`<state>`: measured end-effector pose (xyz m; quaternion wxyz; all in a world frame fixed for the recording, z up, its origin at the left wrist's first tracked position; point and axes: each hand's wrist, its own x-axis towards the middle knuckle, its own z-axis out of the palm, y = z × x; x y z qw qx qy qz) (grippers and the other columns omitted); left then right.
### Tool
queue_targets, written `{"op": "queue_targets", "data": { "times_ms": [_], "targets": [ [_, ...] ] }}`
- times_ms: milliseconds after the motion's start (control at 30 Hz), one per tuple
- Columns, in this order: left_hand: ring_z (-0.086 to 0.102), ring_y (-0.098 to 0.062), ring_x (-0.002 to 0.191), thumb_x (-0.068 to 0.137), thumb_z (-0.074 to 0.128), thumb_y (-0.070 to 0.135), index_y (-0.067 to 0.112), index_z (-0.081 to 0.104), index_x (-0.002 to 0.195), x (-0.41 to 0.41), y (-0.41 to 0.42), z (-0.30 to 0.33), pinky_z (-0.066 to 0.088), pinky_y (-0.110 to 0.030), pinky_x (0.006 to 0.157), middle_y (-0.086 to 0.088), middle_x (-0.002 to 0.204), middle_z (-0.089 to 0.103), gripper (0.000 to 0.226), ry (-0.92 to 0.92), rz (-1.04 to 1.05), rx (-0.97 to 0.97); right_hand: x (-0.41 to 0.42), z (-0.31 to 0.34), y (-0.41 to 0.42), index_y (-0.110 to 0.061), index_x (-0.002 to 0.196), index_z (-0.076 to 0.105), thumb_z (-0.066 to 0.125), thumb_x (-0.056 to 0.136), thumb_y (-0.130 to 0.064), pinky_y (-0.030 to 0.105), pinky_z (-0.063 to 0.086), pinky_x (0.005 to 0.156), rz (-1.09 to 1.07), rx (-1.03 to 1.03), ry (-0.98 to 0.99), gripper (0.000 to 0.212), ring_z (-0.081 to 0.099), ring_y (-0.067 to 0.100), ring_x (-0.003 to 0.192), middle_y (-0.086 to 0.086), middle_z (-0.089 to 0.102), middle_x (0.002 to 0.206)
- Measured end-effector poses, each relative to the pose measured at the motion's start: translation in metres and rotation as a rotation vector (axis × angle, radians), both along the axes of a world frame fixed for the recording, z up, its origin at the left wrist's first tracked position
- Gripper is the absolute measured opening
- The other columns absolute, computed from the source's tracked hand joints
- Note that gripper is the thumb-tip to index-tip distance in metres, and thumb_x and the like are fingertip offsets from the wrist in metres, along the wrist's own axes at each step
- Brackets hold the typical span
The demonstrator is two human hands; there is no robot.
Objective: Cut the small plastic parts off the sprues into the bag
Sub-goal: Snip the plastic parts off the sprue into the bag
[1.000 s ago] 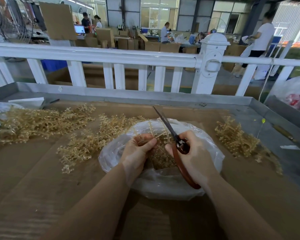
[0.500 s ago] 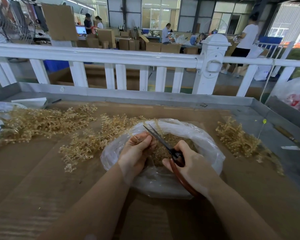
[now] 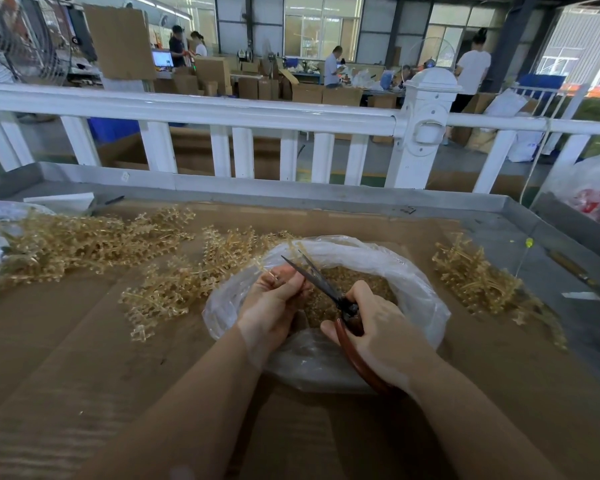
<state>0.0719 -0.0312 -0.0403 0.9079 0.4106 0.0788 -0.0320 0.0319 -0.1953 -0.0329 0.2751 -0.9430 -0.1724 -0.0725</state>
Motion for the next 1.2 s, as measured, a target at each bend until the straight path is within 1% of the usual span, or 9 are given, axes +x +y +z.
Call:
{"op": "queue_targets", "data": {
  "times_ms": [267, 433, 567, 767, 833, 933, 1000, 1133, 1200],
  "targets": [
    [0.065, -0.006, 0.055, 0.089, 0.051, -0.009, 0.005, 0.058, 0.081, 0.003, 0.0, -0.003, 0.052, -0.015, 0.053, -0.001, 0.062, 0.067, 0.018, -0.033, -0.01, 0.041, -0.002, -0.004, 0.004, -0.029, 0.09, 0.037, 0.057, 0.084, -0.055, 0.018, 0.032, 0.062, -0.023, -0.004, -0.132, 0.034, 0.049, 0.008, 0.077, -0.01, 0.053, 0.083],
    [0.064, -0.006, 0.055, 0.09, 0.049, -0.01, 0.004, 0.059, 0.084, 0.004, 0.0, -0.004, 0.051, -0.015, 0.052, -0.001, 0.063, 0.068, 0.018, -0.021, -0.012, 0.061, -0.001, -0.004, 0.004, -0.028, 0.092, 0.035, 0.057, 0.085, -0.053, 0.021, 0.035, 0.065, -0.02, -0.042, -0.146, 0.034, 0.051, 0.01, 0.078, -0.007, 0.056, 0.085],
    [0.064, -0.006, 0.056, 0.09, 0.05, -0.009, 0.004, 0.06, 0.083, 0.003, 0.001, -0.003, 0.051, -0.015, 0.053, -0.002, 0.065, 0.068, 0.018, -0.018, -0.019, 0.054, 0.0, -0.004, 0.005, -0.03, 0.095, 0.033, 0.059, 0.087, -0.047, 0.017, 0.036, 0.065, -0.032, -0.111, -0.206, 0.032, 0.052, 0.009, 0.076, -0.007, 0.057, 0.086],
    [0.065, -0.007, 0.06, 0.09, 0.05, -0.008, 0.003, 0.062, 0.085, 0.003, 0.001, -0.003, 0.053, -0.015, 0.056, -0.005, 0.073, 0.069, 0.017, -0.017, -0.022, 0.061, -0.002, -0.007, 0.006, -0.024, 0.107, 0.044, 0.057, 0.089, -0.047, 0.015, 0.034, 0.064, -0.071, -0.172, -0.25, 0.032, 0.05, 0.007, 0.076, -0.007, 0.058, 0.088],
    [0.066, -0.007, 0.058, 0.091, 0.048, -0.01, 0.004, 0.062, 0.082, 0.003, 0.0, -0.002, 0.053, -0.015, 0.055, -0.005, 0.07, 0.07, 0.022, -0.004, -0.017, 0.056, -0.003, -0.008, 0.008, -0.024, 0.11, 0.044, 0.054, 0.089, -0.048, 0.016, 0.035, 0.067, -0.08, -0.181, -0.262, 0.034, 0.051, 0.01, 0.08, -0.006, 0.057, 0.091],
    [0.066, -0.006, 0.056, 0.092, 0.045, -0.01, 0.005, 0.061, 0.081, 0.002, 0.0, -0.001, 0.052, -0.015, 0.053, -0.002, 0.064, 0.07, 0.025, 0.009, -0.01, 0.048, -0.004, -0.007, 0.01, -0.024, 0.119, 0.041, 0.048, 0.091, -0.048, 0.021, 0.044, 0.075, -0.084, -0.199, -0.259, 0.038, 0.054, 0.014, 0.091, -0.004, 0.057, 0.098],
    [0.065, -0.005, 0.055, 0.093, 0.044, -0.01, 0.006, 0.06, 0.081, 0.002, 0.0, 0.0, 0.051, -0.014, 0.052, -0.001, 0.064, 0.07, 0.026, 0.01, -0.011, 0.044, -0.004, -0.007, 0.011, -0.024, 0.122, 0.04, 0.046, 0.092, -0.045, 0.021, 0.044, 0.077, -0.085, -0.199, -0.262, 0.038, 0.054, 0.014, 0.093, -0.003, 0.058, 0.101],
    [0.063, -0.005, 0.052, 0.093, 0.044, -0.01, 0.007, 0.054, 0.083, 0.001, 0.0, 0.0, 0.05, -0.013, 0.05, -0.007, 0.074, 0.063, 0.022, 0.023, 0.002, 0.01, -0.005, -0.007, 0.015, -0.022, 0.125, 0.04, 0.047, 0.091, -0.04, 0.025, 0.043, 0.076, -0.113, -0.216, -0.265, 0.039, 0.055, 0.019, 0.094, 0.001, 0.059, 0.101],
    [0.062, -0.005, 0.052, 0.093, 0.045, -0.009, 0.007, 0.052, 0.087, 0.001, -0.001, 0.0, 0.05, -0.013, 0.05, -0.008, 0.08, 0.058, 0.019, 0.026, 0.001, -0.005, -0.006, -0.005, 0.017, -0.02, 0.123, 0.043, 0.05, 0.09, -0.037, 0.026, 0.042, 0.071, -0.131, -0.234, -0.275, 0.038, 0.057, 0.022, 0.091, 0.003, 0.06, 0.097]
  ]
}}
